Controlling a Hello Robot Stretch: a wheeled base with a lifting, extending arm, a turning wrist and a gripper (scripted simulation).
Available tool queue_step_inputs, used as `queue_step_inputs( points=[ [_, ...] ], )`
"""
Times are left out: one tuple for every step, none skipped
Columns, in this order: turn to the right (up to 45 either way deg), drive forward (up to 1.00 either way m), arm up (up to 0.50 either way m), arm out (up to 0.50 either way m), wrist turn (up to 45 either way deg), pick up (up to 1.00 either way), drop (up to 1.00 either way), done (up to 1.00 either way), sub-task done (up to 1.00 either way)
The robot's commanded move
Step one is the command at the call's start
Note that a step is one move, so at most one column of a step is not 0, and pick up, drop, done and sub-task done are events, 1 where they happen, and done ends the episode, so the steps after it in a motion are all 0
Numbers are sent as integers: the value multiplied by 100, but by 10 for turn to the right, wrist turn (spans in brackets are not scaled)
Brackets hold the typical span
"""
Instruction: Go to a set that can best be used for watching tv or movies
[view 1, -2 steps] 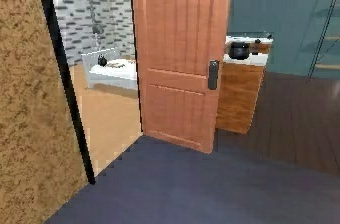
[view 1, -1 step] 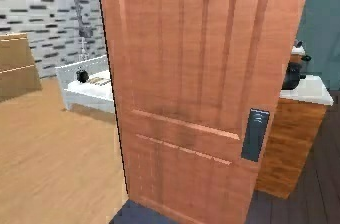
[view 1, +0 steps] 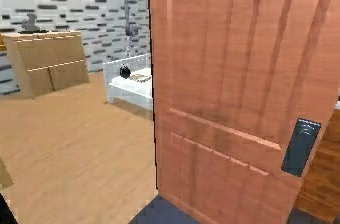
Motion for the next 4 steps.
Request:
queue_step_inputs(
  points=[
    [0, 20, 0, 0, 0, 0, 0, 0, 0],
    [-240, 0, 0, 0, 0, 0, 0, 0, 0],
    [0, 100, 0, 0, 0, 0, 0, 0, 0],
    [-30, 0, 0, 0, 0, 0, 0, 0, 0]
  ],
)
